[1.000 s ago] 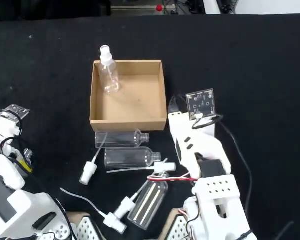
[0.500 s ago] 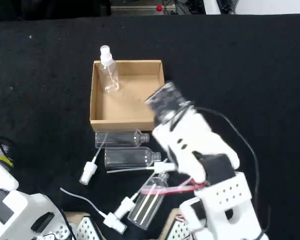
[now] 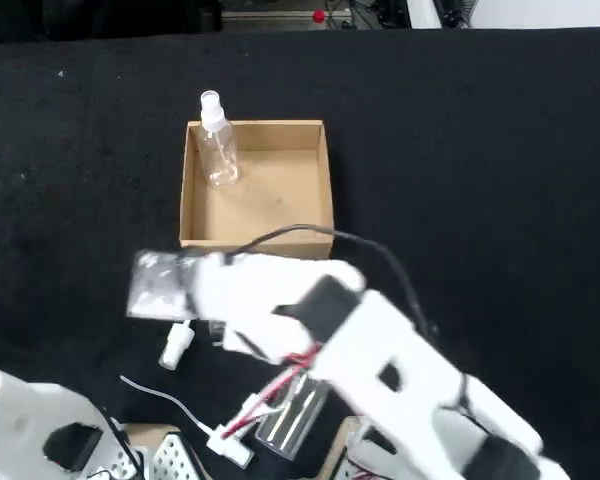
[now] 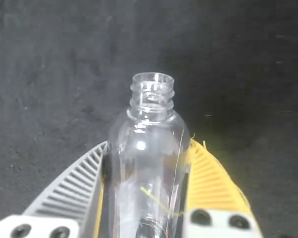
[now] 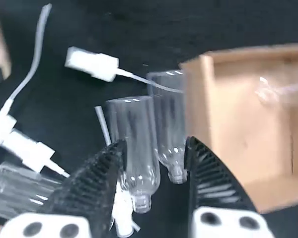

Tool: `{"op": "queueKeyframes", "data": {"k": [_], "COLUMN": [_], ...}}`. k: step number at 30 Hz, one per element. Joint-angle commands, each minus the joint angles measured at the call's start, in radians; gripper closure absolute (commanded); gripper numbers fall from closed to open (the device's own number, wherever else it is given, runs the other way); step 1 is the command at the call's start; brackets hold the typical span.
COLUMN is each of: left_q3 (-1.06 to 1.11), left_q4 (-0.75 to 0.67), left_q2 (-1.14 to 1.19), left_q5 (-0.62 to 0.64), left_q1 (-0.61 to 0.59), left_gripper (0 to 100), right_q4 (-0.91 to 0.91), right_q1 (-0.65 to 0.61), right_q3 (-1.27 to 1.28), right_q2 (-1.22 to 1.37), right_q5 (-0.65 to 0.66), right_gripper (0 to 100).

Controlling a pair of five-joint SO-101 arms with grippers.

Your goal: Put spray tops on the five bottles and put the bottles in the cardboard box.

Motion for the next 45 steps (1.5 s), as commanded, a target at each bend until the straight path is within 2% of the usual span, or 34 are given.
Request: {"op": "queueKeyframes", "data": {"k": [1,8,13,15,26,33,39,45], "left_q3": [-0.193,-0.437,-0.515,-0.53,-0.552,-0.552,-0.552,-0.542], "left_q4": [0.077,0.123,0.123,0.123,0.123,0.123,0.123,0.124], "left_q2": [0.071,0.23,0.31,0.328,0.361,0.361,0.361,0.361], "left_q5": [0.003,0.003,0.003,0.003,0.002,0.002,0.0,-0.057], "left_q1": [-0.064,-0.143,-0.165,-0.176,-0.18,-0.179,-0.179,-0.18], "left_gripper": [97,97,97,97,97,97,97,97], "right_q4": [-0.058,-0.123,-0.12,-0.123,-0.118,-0.123,-0.143,-0.167], "right_q1": [-0.051,-0.137,-0.172,-0.169,-0.173,-0.175,-0.196,-0.203], "right_q3": [-0.099,-0.219,-0.277,-0.3,-0.438,-0.432,-0.43,-0.398], "right_q2": [0.131,0.421,0.585,0.651,0.843,0.854,0.855,0.855], "right_q5": [0.069,0.08,0.281,0.315,0.315,0.311,0.275,0.278], "right_gripper": [81.5,81.5,81.5,81.2,81.0,80.9,75.9,75.9]}}
